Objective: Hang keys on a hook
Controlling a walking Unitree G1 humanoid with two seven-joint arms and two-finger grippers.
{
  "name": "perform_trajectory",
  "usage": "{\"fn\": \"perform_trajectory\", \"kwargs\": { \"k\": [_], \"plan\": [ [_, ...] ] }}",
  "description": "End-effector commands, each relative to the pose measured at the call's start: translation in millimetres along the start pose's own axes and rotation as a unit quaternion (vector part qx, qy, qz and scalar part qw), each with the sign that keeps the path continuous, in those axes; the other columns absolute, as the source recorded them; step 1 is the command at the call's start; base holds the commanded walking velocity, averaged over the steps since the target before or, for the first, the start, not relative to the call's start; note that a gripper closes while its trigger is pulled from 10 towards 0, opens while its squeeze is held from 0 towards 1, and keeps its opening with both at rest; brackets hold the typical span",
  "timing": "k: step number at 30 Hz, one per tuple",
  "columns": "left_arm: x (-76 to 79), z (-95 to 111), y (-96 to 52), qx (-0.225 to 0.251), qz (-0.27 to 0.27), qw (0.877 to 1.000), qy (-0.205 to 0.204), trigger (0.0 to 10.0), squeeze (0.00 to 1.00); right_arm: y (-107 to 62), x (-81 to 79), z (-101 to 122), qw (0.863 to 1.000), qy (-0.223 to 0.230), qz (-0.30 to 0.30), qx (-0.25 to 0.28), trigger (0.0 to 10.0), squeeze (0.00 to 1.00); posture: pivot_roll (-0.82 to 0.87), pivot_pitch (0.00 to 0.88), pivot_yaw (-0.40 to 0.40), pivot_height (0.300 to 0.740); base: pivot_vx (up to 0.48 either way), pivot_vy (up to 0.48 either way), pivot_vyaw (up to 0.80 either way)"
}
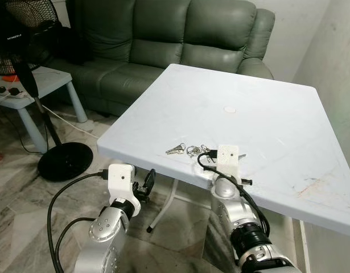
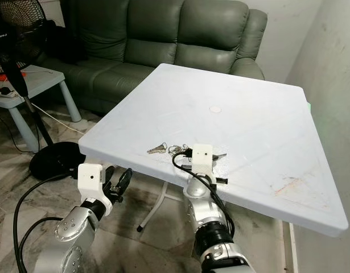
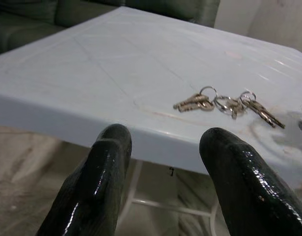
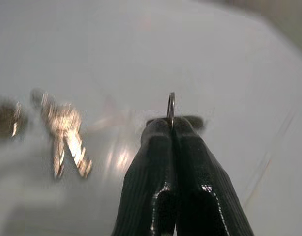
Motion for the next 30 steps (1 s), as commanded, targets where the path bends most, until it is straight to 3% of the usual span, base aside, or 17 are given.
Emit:
{"fn": "perform_trajectory", "kwargs": {
  "k": [1,2,3,4,7,10,13,22,26,30],
  "plan": [
    [-0.5,3.4,5.2,0.005,0.002,1.000,0.008,10.0,0.00,-4.8,-7.9,27.3,0.995,0.026,0.060,0.079,10.0,0.00,0.25,0.000,-0.040,0.740,0.000,0.000,0.00],
    [-2.5,5.1,7.0,0.008,0.006,1.000,0.010,10.0,0.00,-10.2,-12.7,38.5,0.987,0.040,0.103,0.115,10.0,0.00,0.25,0.000,-0.039,0.740,0.000,0.000,0.00],
    [-2.5,5.1,7.0,0.008,0.006,1.000,0.010,10.0,0.00,-10.2,-12.7,38.5,0.987,0.040,0.103,0.115,10.0,0.00,0.25,0.000,-0.039,0.740,0.000,0.000,0.00],
    [-7.8,8.5,10.3,0.014,0.017,1.000,0.006,10.0,0.00,-21.7,-19.2,54.6,0.970,0.075,0.173,0.157,10.0,0.00,0.24,0.000,-0.039,0.740,0.000,0.000,0.00],
    [-15.7,16.2,14.7,0.027,0.029,0.999,-0.016,10.0,0.00,-26.6,-17.2,66.0,0.957,0.112,0.209,0.167,10.0,0.00,0.24,0.000,-0.039,0.740,0.000,0.000,0.00],
    [-19.1,20.2,16.3,0.035,0.034,0.999,-0.019,10.0,0.00,-31.0,-16.4,73.9,0.948,0.129,0.229,0.182,10.0,0.00,0.24,0.000,-0.039,0.740,0.000,0.000,0.00],
    [-32.3,35.9,21.3,0.064,0.047,0.996,-0.035,10.0,0.00,-33.5,-7.2,85.8,0.942,0.132,0.234,0.203,10.0,0.00,0.23,0.000,-0.036,0.740,0.000,0.000,0.00],
    [-55.5,66.6,27.4,0.111,0.060,0.992,-0.028,10.0,0.00,-42.9,14.7,100.8,0.930,0.121,0.244,0.245,10.0,0.00,0.21,0.000,-0.025,0.740,0.000,0.000,0.00],
    [-64.6,70.6,26.7,0.120,0.067,0.990,-0.027,10.0,0.00,-42.8,19.7,94.1,0.934,0.113,0.246,0.233,10.0,0.00,0.20,0.000,-0.019,0.740,0.000,0.000,0.00],
    [-80.9,69.1,21.8,0.125,0.079,0.988,-0.037,10.0,0.00,-45.1,35.2,74.7,0.946,0.099,0.227,0.208,10.0,0.00,0.19,0.000,-0.006,0.740,0.000,0.000,0.00]
  ]
}}
Point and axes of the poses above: a point about 5 cm out from each wrist's last joint towards the gripper, its own y axis pointing out of the wrist towards the gripper, its own z axis along the axis of the wrist's last joint, x = y × z, the point moved 6 cm from there along y, pointing out of the wrist towards the gripper, and after that the axes turned 10 degrees about y, right-handed, at the moved point
